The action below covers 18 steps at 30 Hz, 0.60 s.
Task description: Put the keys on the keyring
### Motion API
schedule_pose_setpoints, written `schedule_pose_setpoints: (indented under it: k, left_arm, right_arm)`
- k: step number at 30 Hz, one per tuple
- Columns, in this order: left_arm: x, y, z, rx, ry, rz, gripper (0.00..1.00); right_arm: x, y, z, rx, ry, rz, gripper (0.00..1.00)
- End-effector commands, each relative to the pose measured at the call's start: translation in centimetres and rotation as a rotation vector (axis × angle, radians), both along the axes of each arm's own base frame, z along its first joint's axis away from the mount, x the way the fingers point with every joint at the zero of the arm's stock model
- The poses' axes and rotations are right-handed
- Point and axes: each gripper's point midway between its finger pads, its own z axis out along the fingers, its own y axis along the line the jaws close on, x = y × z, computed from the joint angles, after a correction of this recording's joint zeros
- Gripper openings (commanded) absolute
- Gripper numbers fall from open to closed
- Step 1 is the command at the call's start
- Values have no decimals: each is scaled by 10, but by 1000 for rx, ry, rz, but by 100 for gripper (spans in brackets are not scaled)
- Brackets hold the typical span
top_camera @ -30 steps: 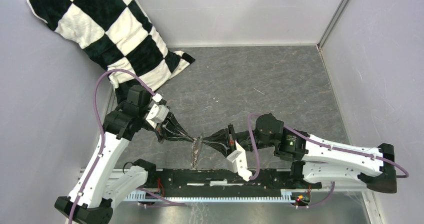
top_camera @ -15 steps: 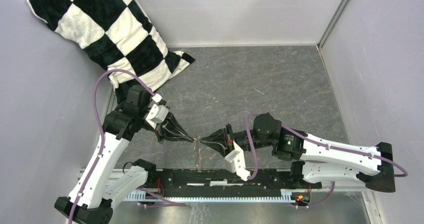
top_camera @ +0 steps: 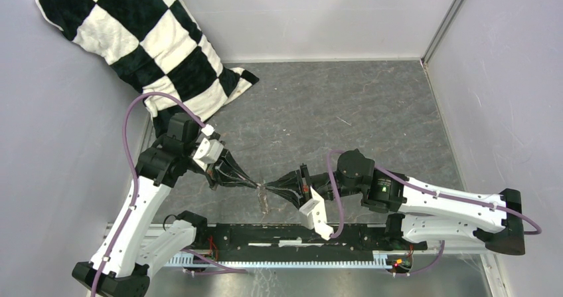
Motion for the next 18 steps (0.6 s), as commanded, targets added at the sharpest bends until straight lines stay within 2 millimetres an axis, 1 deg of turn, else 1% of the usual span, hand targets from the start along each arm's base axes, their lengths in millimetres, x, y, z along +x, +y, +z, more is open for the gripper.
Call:
schedule_pose_setpoints:
  k: [1, 11, 18]
  left_arm:
    - [-12, 2, 20, -60, -9, -59, 2]
    - [-11, 2, 18, -52, -16, -48, 2]
    - [-10, 2, 13, -45, -19, -40, 2]
  right_arm:
    - [-6, -4, 42, 112, -30, 20, 1]
    - [-6, -2, 44, 117, -35, 25, 1]
    - [-8, 3, 49, 114, -31, 45, 1]
